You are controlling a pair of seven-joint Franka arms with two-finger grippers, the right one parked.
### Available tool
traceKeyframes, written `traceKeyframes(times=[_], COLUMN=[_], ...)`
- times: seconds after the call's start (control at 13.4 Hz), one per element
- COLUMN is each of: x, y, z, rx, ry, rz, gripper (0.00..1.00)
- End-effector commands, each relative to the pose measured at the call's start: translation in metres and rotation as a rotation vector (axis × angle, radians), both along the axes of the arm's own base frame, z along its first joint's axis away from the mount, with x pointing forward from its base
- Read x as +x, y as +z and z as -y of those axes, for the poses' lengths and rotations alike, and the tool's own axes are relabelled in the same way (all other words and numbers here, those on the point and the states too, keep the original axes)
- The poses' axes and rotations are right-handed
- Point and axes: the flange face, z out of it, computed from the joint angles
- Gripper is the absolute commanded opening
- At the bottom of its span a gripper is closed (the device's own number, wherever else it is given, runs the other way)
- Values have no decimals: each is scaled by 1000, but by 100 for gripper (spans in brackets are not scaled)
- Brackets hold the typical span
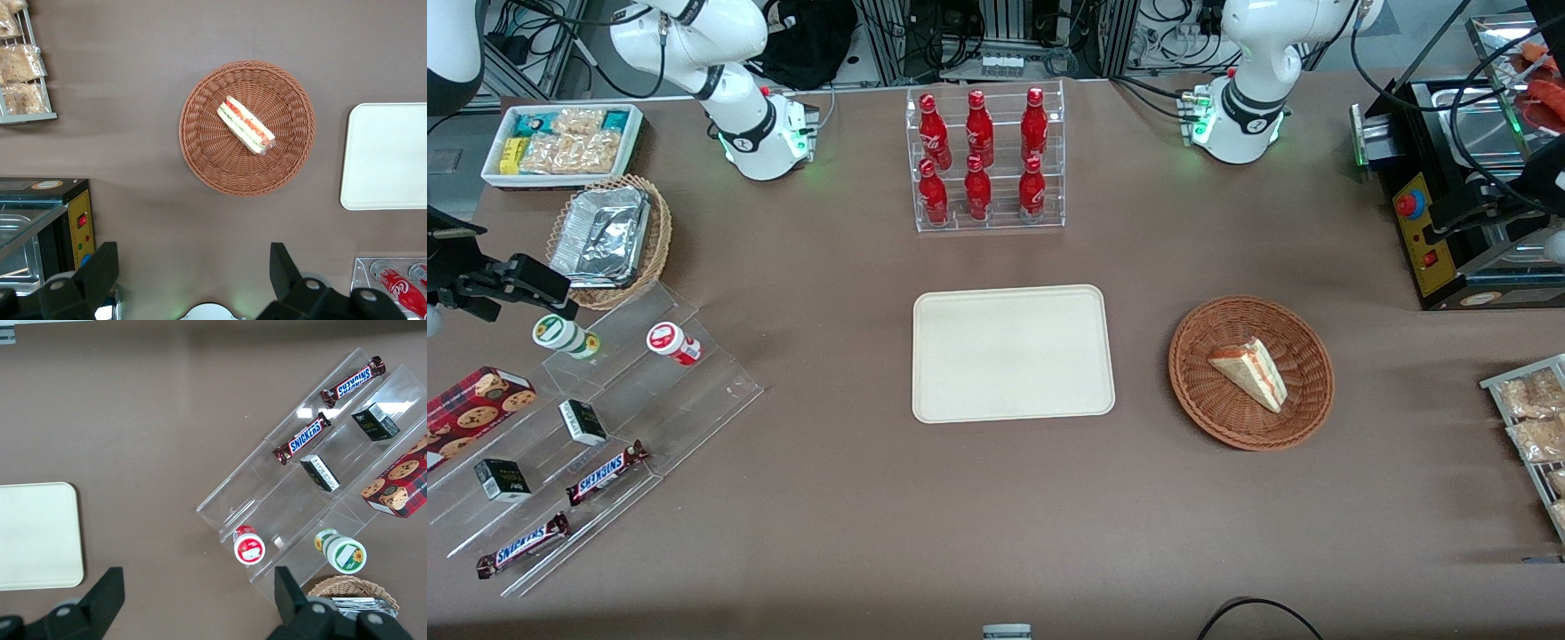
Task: Place sandwich from basket to tray
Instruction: 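Move the left gripper over the wicker basket holding the sandwich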
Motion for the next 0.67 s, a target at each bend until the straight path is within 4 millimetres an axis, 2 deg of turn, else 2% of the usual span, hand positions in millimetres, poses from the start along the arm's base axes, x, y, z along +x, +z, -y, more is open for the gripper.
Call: traceKeyframes(times=[0.0, 0.15, 0.22, 0.3, 0.52, 0.6], x=[-4, 0, 4, 9, 32, 38], y=[6, 2, -8, -18, -74, -94], z=[1, 2, 6, 21, 47, 49], rx=[13, 11, 17, 48, 69, 73], ry=[-12, -17, -21, -38, 28, 68], rz=[-1, -7, -24, -38, -38, -40], gripper=[100, 100, 100, 100, 100, 100])
